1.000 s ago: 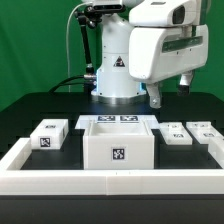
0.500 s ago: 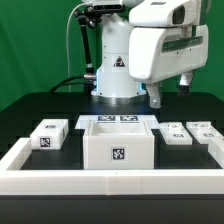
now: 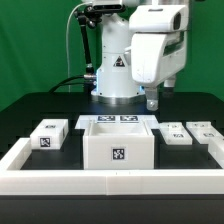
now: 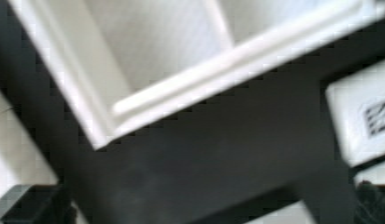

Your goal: Assemble cabinet

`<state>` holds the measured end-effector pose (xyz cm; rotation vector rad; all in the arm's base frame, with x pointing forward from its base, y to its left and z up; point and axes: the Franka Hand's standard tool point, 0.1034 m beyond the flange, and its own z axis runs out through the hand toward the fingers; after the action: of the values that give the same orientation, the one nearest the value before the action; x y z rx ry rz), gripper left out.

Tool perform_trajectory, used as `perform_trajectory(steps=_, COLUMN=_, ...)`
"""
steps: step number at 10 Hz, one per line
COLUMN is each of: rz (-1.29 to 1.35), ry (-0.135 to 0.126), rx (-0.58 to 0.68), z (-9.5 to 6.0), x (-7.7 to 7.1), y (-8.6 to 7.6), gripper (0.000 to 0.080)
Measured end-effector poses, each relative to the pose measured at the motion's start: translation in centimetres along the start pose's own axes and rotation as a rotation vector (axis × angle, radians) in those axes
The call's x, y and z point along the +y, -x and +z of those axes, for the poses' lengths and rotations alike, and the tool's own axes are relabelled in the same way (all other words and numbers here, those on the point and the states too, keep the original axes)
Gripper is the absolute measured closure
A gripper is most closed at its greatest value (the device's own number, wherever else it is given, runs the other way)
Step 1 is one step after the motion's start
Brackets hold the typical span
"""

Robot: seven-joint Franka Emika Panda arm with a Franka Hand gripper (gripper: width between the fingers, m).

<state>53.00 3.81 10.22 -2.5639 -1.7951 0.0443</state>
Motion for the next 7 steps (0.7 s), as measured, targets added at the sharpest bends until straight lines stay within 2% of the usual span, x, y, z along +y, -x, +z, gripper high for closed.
perform_trajectory(steps=6, rz=-0.025, ry=-0.006, rx=-0.002, z=0.30, x=-0.13, y=0.31, gripper=0.0003)
perform_trajectory(steps=7, rz=-0.158, ry=0.015, rx=-0.002, z=0.63, x=-0.22, y=0.66, gripper=0.0003)
